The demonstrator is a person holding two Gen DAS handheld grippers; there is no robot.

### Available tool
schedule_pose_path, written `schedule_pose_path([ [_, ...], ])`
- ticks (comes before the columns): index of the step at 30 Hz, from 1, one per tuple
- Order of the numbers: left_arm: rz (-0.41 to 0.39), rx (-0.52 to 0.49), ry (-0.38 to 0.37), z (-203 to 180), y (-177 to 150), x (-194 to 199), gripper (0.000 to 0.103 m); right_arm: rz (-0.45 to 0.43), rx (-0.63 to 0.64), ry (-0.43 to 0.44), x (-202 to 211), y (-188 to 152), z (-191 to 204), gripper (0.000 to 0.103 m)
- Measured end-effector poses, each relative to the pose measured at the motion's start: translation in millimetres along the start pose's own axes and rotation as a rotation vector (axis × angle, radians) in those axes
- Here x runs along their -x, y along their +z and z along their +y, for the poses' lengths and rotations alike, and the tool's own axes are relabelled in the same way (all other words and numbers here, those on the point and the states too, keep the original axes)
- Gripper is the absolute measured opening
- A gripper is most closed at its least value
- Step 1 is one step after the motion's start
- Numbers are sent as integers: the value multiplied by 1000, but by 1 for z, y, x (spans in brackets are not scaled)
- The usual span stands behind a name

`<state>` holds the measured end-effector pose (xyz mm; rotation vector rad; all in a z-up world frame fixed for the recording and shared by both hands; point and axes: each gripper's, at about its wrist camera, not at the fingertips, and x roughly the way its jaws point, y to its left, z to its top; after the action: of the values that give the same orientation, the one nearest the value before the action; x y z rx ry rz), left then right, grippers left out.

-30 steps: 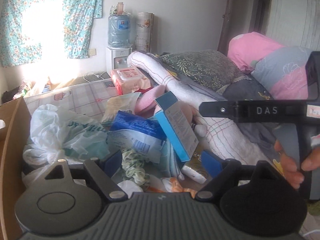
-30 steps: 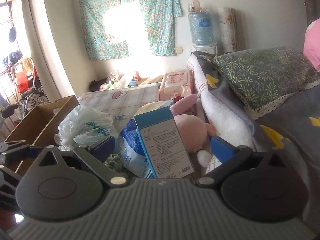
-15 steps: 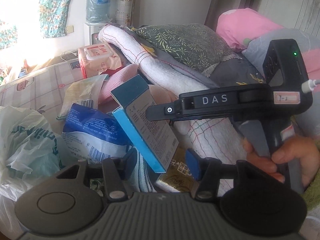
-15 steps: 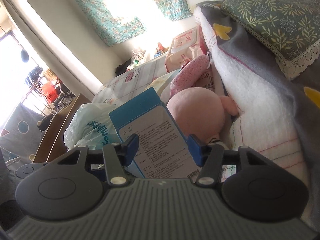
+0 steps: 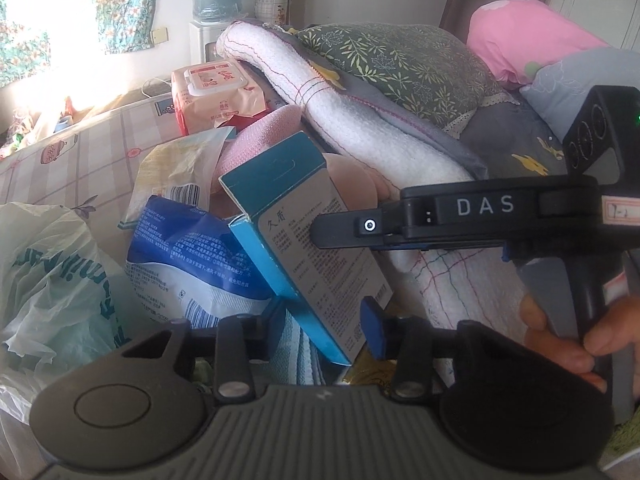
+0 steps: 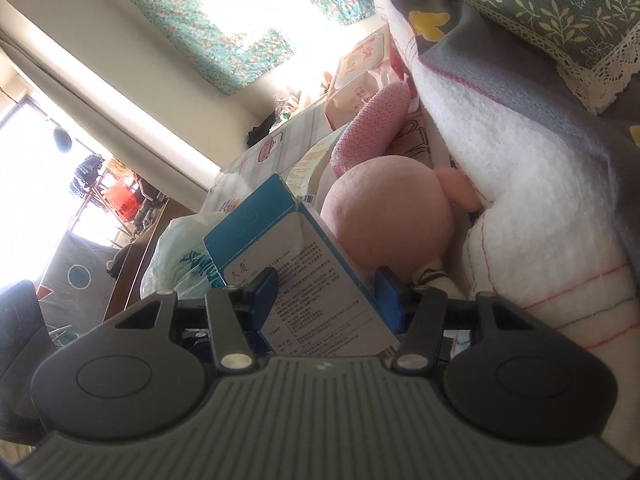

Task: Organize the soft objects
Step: 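Lift the blue-and-white box with the right gripper toward the cardboard box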

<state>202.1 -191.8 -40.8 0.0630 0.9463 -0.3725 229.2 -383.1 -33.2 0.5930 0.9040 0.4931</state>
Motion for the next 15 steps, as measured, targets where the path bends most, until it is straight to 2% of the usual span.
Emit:
schedule_pose_path([
  [5,-40,-14,7,-3,1,12,42,-21,-11,-3,9,-3,8,43],
  [15,-148,-39,9,-8,-7,61,42,-92,1,0,49,-11,43,39],
])
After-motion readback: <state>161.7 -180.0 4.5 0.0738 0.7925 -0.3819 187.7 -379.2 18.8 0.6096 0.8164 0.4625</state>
